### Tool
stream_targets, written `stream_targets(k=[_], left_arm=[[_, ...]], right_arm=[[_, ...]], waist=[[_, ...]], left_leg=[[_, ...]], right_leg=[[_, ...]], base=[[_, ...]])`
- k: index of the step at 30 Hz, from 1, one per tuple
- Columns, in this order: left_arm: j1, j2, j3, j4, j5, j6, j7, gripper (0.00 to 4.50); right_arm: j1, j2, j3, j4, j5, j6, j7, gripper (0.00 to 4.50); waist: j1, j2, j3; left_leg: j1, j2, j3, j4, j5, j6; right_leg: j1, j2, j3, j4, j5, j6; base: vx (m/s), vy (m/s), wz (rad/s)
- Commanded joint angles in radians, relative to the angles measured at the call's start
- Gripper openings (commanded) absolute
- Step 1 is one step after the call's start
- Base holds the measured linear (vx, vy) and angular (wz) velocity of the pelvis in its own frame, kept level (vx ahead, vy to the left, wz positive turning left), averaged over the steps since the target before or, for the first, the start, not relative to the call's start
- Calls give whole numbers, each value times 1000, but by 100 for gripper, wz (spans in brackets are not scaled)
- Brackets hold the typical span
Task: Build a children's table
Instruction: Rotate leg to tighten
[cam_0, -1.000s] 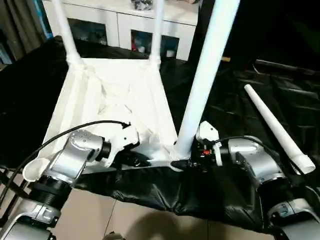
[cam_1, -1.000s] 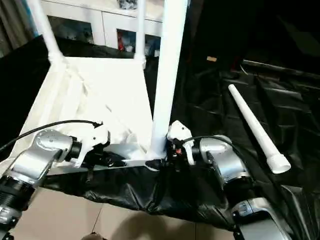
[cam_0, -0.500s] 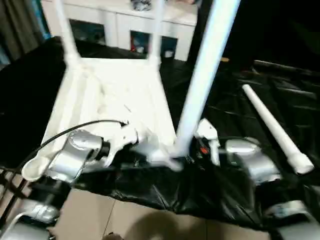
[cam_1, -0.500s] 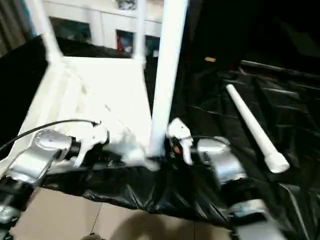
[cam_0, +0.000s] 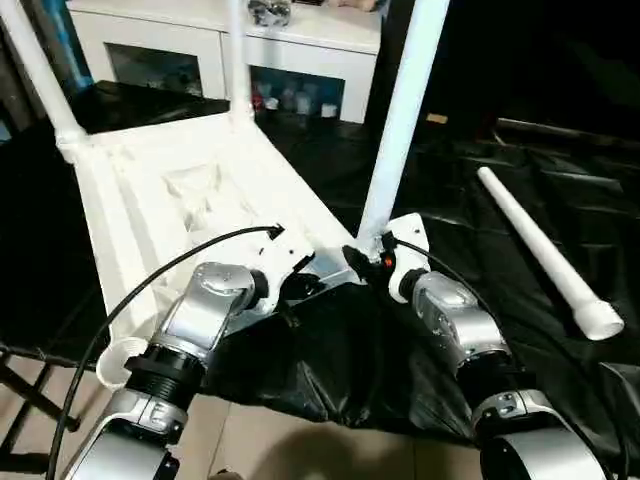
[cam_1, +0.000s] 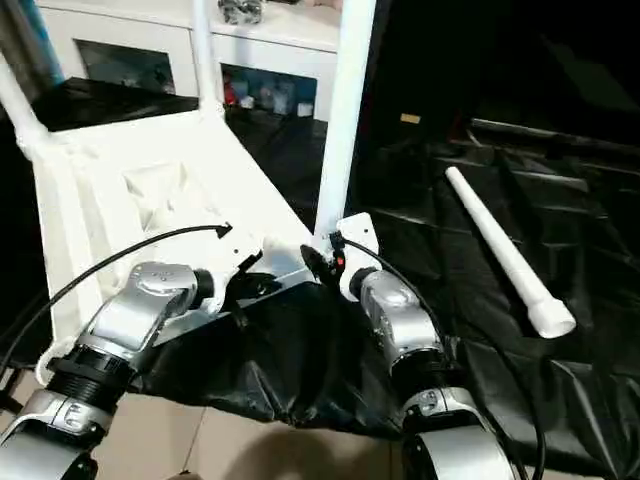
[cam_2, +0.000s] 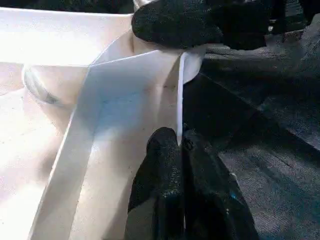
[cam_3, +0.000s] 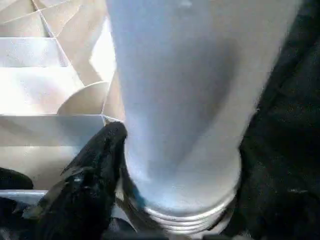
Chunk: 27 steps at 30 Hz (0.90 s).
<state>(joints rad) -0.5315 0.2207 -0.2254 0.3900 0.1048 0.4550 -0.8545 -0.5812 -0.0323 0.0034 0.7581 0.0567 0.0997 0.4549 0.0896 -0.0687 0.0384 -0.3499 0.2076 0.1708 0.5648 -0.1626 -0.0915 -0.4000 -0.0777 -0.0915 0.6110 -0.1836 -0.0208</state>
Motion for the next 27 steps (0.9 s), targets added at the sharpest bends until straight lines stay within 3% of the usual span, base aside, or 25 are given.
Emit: stream_targets(k=[1, 3, 10, 18, 20, 26, 27], left_arm=[[3, -60, -44, -44, -71, -48, -45, 0], [14, -32, -39, -63, -84, -59, -82, 0], [35, 45, -38, -98, -113, -99, -201, 0], [38, 156, -36, -103, -152, -135, -383, 0], [36, 167, -37, -102, -155, -141, -402, 0], [37, 199, -51, -101, -160, -150, -466, 0], [36, 203, -52, -98, -159, -154, -468, 0]], right_arm=[[0, 68, 66, 10, 13, 9, 94, 355], [5, 39, 73, -12, 27, 2, 165, 389], [41, -61, 121, -105, 61, -12, 400, 389], [83, -203, 209, -240, 94, 29, 742, 389], [85, -216, 223, -250, 90, 37, 770, 389], [94, -245, 270, -275, 76, 47, 829, 345], [97, -247, 275, -274, 69, 43, 833, 331]], waist=[[2, 1, -51], [1, 1, -50], [4, 2, -50], [23, 5, -47], [23, 4, -46], [22, 5, -47], [22, 9, -45]], left_leg=[[-1, 23, -3, -62, -240, 20], [-3, 23, -3, -62, -248, 22], [-1, 25, -2, -62, -239, 38], [5, 28, 0, -61, -247, 42], [1, 28, -1, -63, -243, 43], [2, 29, -1, -62, -237, 35], [3, 29, -1, -63, -243, 32]], right_leg=[[46, -69, 54, -84, -289, -126], [48, -69, 53, -85, -298, -127], [47, -67, 55, -82, -266, -146], [45, -68, 57, -83, -278, -155], [47, -67, 56, -80, -274, -153], [47, -67, 56, -78, -257, -164], [45, -68, 56, -79, -264, -166]], base=[[0, 0, 0], [0, 0, 0], [0, 0, 0], [0, 0, 0], [0, 0, 0], [0, 0, 0], [0, 0, 0]])
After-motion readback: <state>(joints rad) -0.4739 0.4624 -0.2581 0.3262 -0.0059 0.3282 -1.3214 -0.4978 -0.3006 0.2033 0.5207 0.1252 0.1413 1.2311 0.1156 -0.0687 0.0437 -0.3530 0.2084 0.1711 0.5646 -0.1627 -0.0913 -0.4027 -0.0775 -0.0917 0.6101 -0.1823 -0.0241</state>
